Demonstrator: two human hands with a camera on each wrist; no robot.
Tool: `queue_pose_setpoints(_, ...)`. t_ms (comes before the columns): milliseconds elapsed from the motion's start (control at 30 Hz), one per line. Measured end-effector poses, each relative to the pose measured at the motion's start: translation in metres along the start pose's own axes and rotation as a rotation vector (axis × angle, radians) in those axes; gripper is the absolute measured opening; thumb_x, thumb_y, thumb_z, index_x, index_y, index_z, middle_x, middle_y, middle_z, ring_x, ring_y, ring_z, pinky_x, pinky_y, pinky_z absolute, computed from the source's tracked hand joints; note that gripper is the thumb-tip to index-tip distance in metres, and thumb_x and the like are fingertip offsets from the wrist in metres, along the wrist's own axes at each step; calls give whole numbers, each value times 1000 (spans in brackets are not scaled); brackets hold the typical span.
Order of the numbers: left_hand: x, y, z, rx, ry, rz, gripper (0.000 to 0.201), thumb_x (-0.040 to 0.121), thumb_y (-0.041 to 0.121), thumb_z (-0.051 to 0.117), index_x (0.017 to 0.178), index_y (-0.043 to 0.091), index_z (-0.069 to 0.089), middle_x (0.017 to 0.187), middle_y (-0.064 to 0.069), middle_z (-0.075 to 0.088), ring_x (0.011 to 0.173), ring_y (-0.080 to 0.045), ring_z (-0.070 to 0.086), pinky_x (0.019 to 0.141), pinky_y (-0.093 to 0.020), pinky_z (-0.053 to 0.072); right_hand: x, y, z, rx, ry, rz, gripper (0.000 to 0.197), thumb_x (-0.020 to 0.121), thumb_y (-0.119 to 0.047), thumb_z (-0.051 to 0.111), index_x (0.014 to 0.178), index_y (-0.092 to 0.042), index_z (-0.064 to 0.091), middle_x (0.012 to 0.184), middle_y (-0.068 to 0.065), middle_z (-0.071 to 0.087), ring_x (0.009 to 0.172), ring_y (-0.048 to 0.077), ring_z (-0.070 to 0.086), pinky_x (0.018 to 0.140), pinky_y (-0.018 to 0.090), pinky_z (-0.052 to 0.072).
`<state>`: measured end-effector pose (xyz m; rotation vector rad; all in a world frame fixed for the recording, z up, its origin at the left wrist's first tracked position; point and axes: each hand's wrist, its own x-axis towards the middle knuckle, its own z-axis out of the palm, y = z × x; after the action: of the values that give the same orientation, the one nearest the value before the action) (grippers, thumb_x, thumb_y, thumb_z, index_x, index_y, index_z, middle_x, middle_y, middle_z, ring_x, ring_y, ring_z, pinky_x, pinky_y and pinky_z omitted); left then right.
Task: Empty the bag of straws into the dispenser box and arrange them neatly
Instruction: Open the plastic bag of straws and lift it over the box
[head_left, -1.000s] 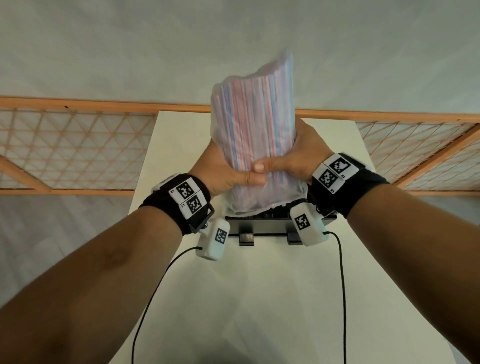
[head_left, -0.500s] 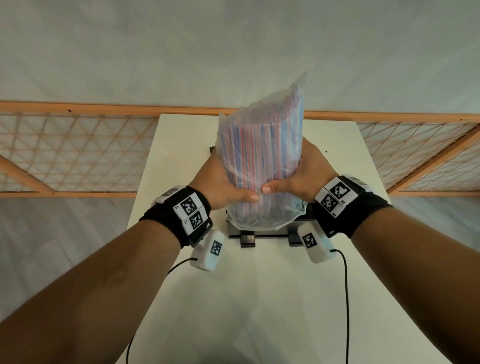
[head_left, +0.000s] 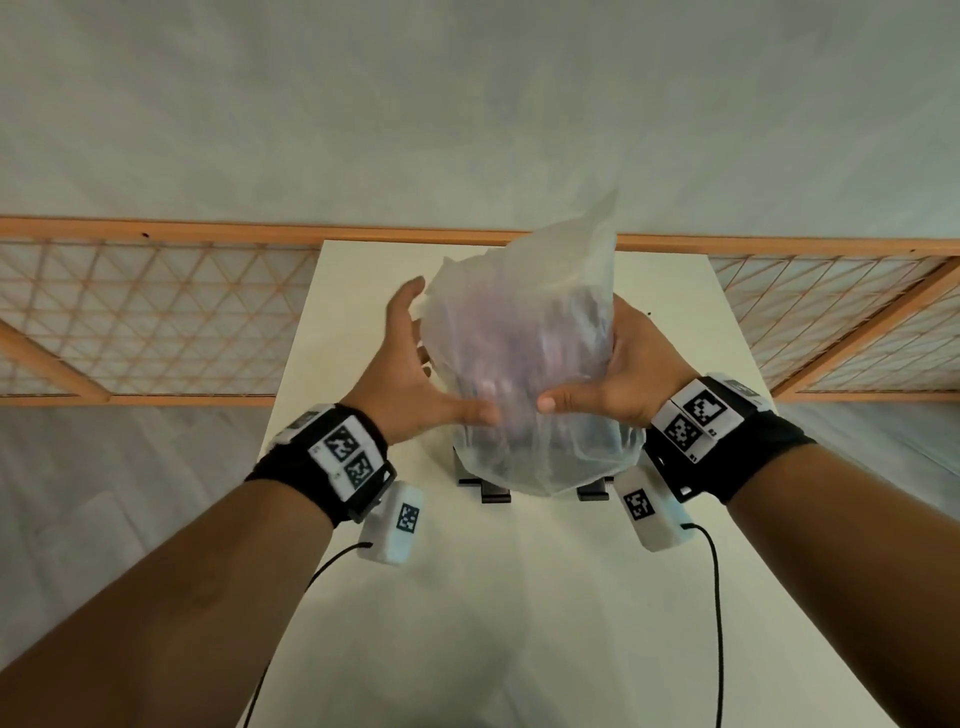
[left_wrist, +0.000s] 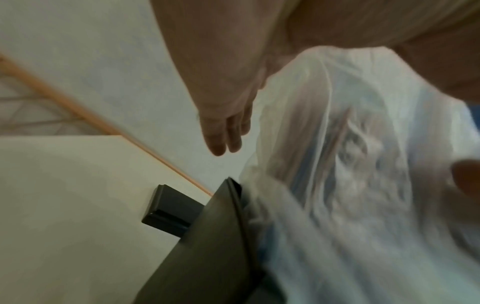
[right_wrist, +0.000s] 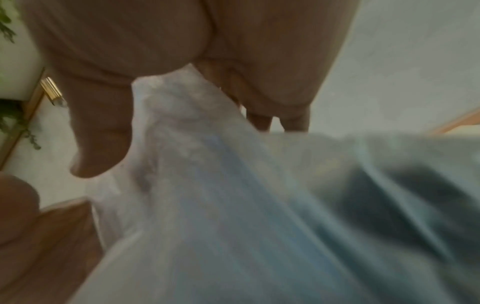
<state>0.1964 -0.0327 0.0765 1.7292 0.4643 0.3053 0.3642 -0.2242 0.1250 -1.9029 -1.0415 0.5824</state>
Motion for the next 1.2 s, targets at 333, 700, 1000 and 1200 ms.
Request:
queue_pose_setpoints(333,-12,47,-16,-62,111,104,75,54,41,90,103,-5,55,97,-10,71,93,-27,71,87,-62,57,-4,-17,-24,193,36,-92,73,59,-31,92,122,-16,59,118,0,69,111,17,67,91,43,56)
queue_pose_setpoints(700,-8,75,-26,-276,129,204,97,48,51,97,124,27,42,118,4,64,98,-8,68,85,-30,56,8,-44,-38,179,200,-225,17,91,-15,67,103,-4,68,97,12,75,88,27,74,76,48,60)
queue_pose_setpoints(1000,14,41,6,-395,-92,-1,133,33,69,92,142,8,49,124,-2,71,124,-23,64,106,-42,50,17,-48,-30,166,148,-134,11,93,-18,61,101,-12,66,98,8,76,88,25,74,81,52,58)
queue_pose_setpoints(1200,22,23,17,-298,-145,-42,97,29,70,94,111,26,66,106,8,78,111,-12,70,110,-43,47,30,-59,-36,72,110,-116,14,95,-22,60,97,-9,63,97,6,75,81,29,74,79,57,57)
